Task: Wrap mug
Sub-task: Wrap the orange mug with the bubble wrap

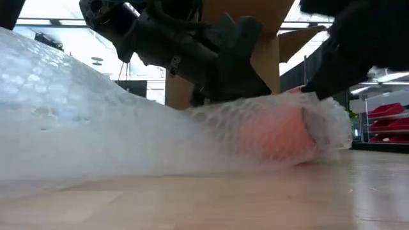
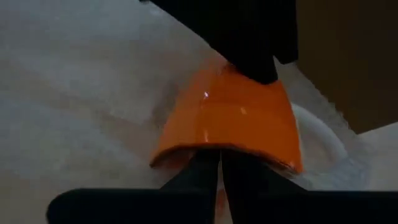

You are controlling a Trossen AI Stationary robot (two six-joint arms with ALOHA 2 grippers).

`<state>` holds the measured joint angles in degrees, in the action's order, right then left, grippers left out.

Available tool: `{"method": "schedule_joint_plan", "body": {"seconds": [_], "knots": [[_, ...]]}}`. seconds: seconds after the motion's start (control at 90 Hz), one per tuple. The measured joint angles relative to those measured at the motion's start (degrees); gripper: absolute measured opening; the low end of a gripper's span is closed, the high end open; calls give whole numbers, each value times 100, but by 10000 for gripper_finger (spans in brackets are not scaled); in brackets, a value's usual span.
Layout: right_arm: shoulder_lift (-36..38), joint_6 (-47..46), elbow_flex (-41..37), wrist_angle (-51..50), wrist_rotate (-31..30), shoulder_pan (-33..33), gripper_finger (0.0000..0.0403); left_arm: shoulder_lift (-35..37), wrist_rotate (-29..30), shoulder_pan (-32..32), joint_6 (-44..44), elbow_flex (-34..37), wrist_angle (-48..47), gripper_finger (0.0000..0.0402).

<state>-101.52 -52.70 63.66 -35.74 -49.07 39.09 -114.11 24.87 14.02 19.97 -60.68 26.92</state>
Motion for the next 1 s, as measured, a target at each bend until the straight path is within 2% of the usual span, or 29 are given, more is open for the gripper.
{"method": "schedule_joint_plan", "body": {"seconds": [0.222, 0.389, 0.522, 0.667, 0.9, 1.0], "knots": [[145, -913, 17, -771, 573, 372, 0, -1, -51, 13, 2, -3, 2, 142], [-39, -1365, -230, -488, 563, 593, 0, -1, -17, 3, 20, -2, 37, 142], [-289, -1350, -485, 29, 110, 500, 0, -1, -1, 2, 22, -1, 41, 142], [-598, -1156, -625, 781, -959, 323, 0, -1, 14, 2, 24, 2, 52, 142], [-1121, -290, -778, 2393, -1089, -164, 0, -4, 62, 0, 19, 6, 112, 142], [-1176, -139, -778, 2601, -1076, -247, 0, -4, 86, -2, 14, 10, 109, 142]]}}
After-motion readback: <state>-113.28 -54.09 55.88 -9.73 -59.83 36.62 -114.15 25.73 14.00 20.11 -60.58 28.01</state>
